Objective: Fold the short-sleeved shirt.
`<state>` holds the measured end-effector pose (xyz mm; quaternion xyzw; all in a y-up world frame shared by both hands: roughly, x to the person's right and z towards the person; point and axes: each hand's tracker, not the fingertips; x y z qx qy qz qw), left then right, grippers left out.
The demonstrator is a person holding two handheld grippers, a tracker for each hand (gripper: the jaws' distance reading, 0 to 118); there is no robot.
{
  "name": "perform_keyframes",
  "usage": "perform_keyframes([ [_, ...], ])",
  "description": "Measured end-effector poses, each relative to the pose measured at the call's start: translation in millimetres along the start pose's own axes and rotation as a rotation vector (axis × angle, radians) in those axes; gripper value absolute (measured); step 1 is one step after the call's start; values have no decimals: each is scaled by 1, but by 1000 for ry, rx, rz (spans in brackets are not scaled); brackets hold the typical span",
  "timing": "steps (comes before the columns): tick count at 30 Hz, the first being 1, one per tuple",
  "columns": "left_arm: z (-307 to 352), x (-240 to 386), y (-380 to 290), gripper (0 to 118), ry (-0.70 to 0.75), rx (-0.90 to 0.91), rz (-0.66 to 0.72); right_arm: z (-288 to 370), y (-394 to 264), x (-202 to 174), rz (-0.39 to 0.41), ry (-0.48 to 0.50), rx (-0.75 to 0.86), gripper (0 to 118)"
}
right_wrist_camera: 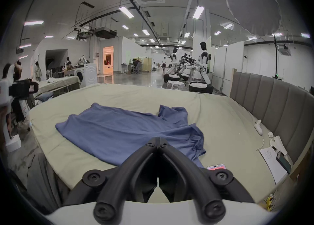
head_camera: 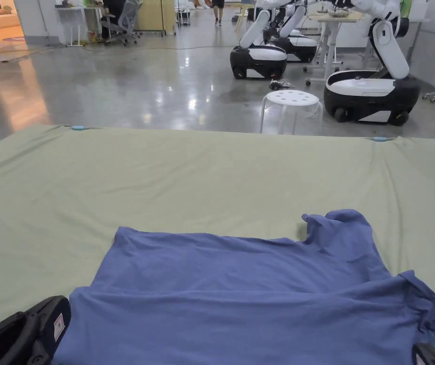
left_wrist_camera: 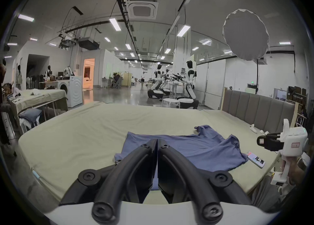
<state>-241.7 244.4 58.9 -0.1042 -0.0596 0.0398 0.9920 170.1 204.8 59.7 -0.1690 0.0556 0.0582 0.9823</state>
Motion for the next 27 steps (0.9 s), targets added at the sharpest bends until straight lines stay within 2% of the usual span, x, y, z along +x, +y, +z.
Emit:
perform_keyframes([
  [3,0,0,-3,3,8,-18,-15,-1,-2,-9,21,-10,2,0],
  [13,-2,-20,-4,2,49,-46,-11,-3,0,-4,-6,-38,13,0],
  [18,-22,-38,-9,4,83,-140,1,-1,-4,6,-55,-27,6,0],
  [19,-32,-46,-11,10,63,-206,29,1,-6,9,-70,-4,2,0],
  [20,-40,-60,-18,36,67,-249,58,2,-8,11,-83,10,-2,0],
  [21,-50,-71,-24,46,42,-277,116,3,-11,12,-89,3,-3,0],
  [24,-82,-115,-55,51,60,-386,321,0,-21,19,-114,9,-43,0],
  [27,-111,-137,-75,51,93,-460,359,1,-29,24,-128,-3,-80,0],
])
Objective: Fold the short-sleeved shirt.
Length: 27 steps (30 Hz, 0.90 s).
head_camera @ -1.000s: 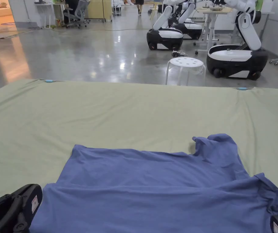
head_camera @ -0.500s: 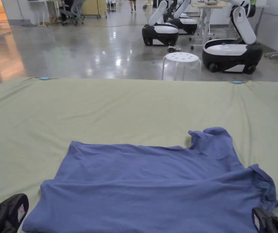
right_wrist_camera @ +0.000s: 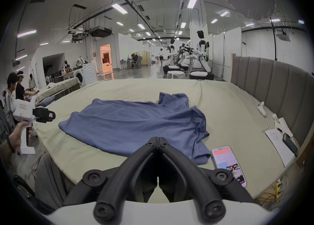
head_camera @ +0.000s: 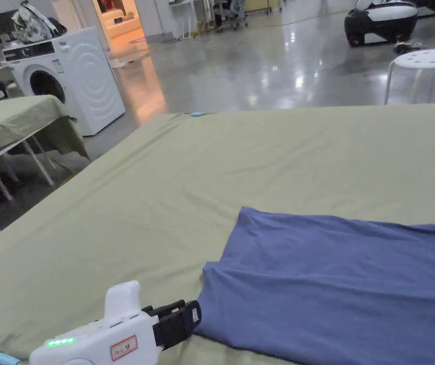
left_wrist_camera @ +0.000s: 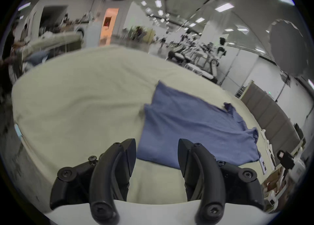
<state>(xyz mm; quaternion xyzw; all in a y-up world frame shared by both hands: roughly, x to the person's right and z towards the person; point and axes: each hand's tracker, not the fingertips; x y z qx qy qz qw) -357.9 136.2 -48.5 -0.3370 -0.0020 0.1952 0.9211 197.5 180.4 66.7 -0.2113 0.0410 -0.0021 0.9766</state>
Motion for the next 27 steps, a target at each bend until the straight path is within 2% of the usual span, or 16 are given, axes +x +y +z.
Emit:
perform_keyframes([
  [3,-29,-3,1,58,11,-71,-32,1,-4,7,-39,8,-21,0],
  [7,-49,6,0,54,38,-127,-41,2,-6,14,-59,-19,-45,0],
  [8,-50,10,0,46,79,-128,-80,2,-7,16,-60,-28,-51,0],
  [10,-54,23,-2,20,128,-132,-183,2,-9,20,-66,-38,-63,0],
  [11,-55,29,-3,14,125,-138,-211,2,-9,21,-68,-42,-72,0],
  [15,-67,49,-12,13,195,-182,-372,-12,-8,33,-90,-93,-130,0],
  [16,-69,51,-16,13,202,-178,-399,-21,-6,40,-118,-112,-176,2],
  [18,-71,48,-15,13,212,-178,-441,-38,-5,53,-146,-142,-203,38],
  [19,-71,47,-15,13,208,-178,-429,-47,-5,60,-164,-159,-219,50],
  [23,-70,40,-10,13,189,-187,-393,-99,-8,81,-200,-185,-272,59],
  [25,-70,42,-10,13,183,-190,-383,-129,-12,86,-188,-217,-345,58],
  [27,-70,42,-10,13,181,-190,-383,-152,-20,86,-160,-182,-425,58],
])
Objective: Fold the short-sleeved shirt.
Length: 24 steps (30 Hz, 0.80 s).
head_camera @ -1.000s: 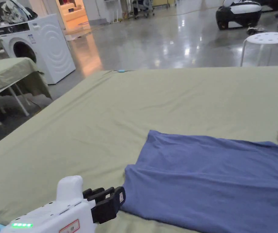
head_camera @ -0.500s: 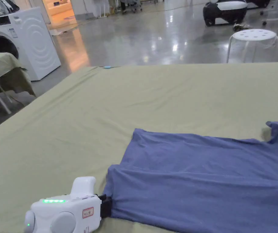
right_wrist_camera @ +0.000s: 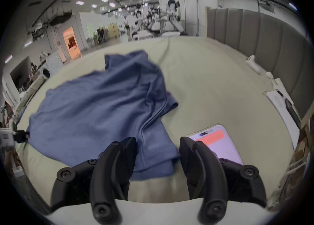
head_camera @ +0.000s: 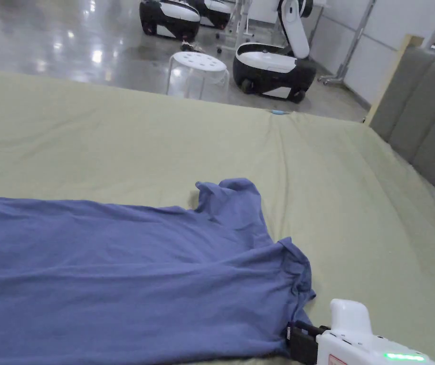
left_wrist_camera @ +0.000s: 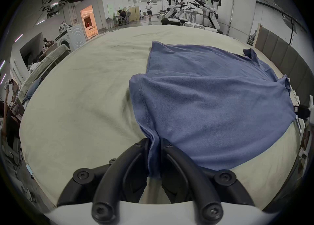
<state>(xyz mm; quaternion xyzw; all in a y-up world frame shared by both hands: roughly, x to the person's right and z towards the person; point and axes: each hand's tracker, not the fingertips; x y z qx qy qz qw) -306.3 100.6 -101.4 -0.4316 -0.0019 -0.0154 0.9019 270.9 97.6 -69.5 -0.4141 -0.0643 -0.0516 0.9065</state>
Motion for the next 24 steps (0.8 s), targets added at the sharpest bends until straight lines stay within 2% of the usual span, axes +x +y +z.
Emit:
perform_keyframes([
  [2,-3,-3,0,13,0,4,-2,6,-3,-9,67,-38,48,57],
  [3,-3,-3,-1,13,-1,7,-1,9,-2,-8,51,-26,35,52],
  [4,-3,-5,-2,13,-2,11,-2,12,-1,-6,22,2,22,42],
  [5,-3,-8,-3,10,-10,21,-4,12,0,-2,-14,29,24,17],
  [6,-2,-14,-7,8,-25,72,-11,12,0,0,-27,35,26,13],
  [8,13,-26,-12,6,-38,123,-15,22,1,2,-37,21,33,13],
  [10,40,-37,-10,6,-81,216,110,47,3,-4,0,-52,56,13],
  [11,56,-42,-8,6,-99,268,146,64,3,-8,-10,-67,64,13],
  [13,79,-39,1,6,-89,283,106,87,1,-10,-63,-44,99,13],
  [14,95,-32,4,6,-61,308,54,95,-1,-13,-39,-50,101,13],
  [15,102,-33,5,6,-52,297,27,102,-4,-16,1,-80,118,13],
  [17,120,-33,0,6,-85,284,29,118,-15,-16,25,-111,115,13],
  [20,134,-29,-23,6,-91,198,-18,136,-41,-7,-16,-87,89,13],
  [24,139,-24,-54,6,-107,111,10,143,-73,-2,6,-101,19,13],
])
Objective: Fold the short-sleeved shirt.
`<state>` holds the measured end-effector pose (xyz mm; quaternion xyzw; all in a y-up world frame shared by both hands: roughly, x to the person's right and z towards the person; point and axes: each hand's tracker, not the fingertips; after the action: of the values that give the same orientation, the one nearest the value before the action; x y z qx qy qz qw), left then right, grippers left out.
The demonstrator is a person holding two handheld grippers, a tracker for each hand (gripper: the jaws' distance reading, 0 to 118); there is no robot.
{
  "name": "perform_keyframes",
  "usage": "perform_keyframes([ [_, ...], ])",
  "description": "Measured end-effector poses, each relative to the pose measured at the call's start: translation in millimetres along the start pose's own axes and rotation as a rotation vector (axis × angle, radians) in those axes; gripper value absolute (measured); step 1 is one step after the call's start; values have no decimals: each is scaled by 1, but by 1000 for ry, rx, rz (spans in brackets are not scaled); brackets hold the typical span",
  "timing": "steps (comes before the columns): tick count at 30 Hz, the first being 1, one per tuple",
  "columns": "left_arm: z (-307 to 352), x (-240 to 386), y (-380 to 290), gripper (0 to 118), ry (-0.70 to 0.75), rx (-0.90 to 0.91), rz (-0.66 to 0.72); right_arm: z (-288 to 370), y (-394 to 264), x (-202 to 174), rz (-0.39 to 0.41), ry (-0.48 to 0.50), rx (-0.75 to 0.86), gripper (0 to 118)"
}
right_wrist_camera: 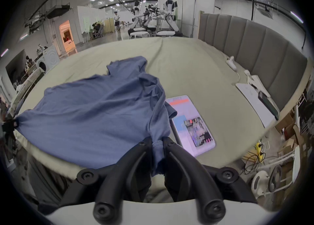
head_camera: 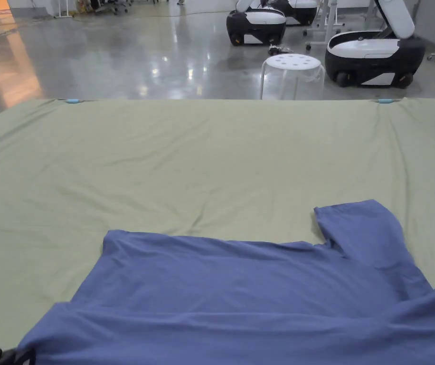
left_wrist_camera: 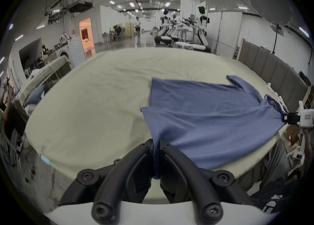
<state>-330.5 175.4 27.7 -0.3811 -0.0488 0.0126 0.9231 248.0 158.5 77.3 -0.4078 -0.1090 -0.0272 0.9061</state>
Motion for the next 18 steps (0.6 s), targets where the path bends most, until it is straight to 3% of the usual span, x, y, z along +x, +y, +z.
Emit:
perform_keyframes([
  [6,-6,-9,-21,10,-20,5,26,-9,-13,1,-30,9,31,16],
  [7,-1,-9,-22,22,-32,50,40,-7,-12,1,-25,-5,48,31],
  [8,6,-9,-21,42,-53,84,33,-3,-9,4,-16,-12,75,50],
  [9,14,-8,-20,48,-63,128,29,2,-8,5,-10,-13,108,55],
  [15,59,19,1,48,-61,421,-41,54,11,2,-23,138,391,62],
  [18,77,45,13,48,-13,537,-61,69,21,-16,14,178,479,63],
])
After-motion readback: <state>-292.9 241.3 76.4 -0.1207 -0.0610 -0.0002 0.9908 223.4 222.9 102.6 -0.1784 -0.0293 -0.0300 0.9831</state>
